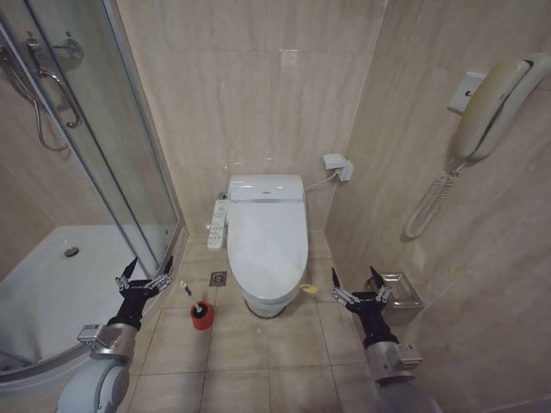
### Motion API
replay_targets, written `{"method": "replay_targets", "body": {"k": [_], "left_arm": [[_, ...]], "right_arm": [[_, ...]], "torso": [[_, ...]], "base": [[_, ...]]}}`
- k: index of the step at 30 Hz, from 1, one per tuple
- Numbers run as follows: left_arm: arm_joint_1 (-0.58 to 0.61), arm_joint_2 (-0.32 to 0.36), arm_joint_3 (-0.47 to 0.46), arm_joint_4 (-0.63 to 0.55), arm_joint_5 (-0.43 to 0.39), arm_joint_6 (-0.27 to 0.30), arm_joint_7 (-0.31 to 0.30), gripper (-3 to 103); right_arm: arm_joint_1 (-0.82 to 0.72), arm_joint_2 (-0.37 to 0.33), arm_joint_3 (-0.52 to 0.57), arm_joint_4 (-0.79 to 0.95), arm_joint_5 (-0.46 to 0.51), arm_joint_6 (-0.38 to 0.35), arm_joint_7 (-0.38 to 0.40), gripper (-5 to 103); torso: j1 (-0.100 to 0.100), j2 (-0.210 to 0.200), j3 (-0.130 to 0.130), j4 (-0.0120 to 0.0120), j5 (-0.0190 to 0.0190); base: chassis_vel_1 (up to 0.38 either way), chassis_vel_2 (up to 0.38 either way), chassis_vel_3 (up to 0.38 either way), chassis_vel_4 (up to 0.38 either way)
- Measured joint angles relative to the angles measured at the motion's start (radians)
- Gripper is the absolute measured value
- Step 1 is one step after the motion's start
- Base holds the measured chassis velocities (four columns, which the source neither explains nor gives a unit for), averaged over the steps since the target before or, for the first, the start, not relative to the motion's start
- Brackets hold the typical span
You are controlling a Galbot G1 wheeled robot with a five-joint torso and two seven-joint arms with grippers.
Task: Open the toilet lid, clean the toilet bowl with a toilet brush, close the toilet lid, and flush.
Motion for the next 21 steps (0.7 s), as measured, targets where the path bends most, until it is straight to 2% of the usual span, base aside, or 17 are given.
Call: {"method": "replay_targets", "body": {"k": [10, 21], "left_arm": [[0.000, 0.000, 0.000, 0.000, 0.000, 0.000, 0.000, 100], [0.000, 0.000, 0.000, 0.000, 0.000, 0.000, 0.000, 100]], "right_arm": [[0.000, -0.005, 0.000, -0.004, 0.004, -0.003, -0.006, 100], [-0.001, -0.018, 0.005, -0.049, 0.022, 0.068, -0.036, 100]], "torso": [[0.000, 0.000, 0.000, 0.0000, -0.0001], [0.000, 0.000, 0.000, -0.0001, 0.0001]], "base": [[-0.069, 0.081, 0.077, -0.078], [-0.035, 0.043, 0.036, -0.043]]}}
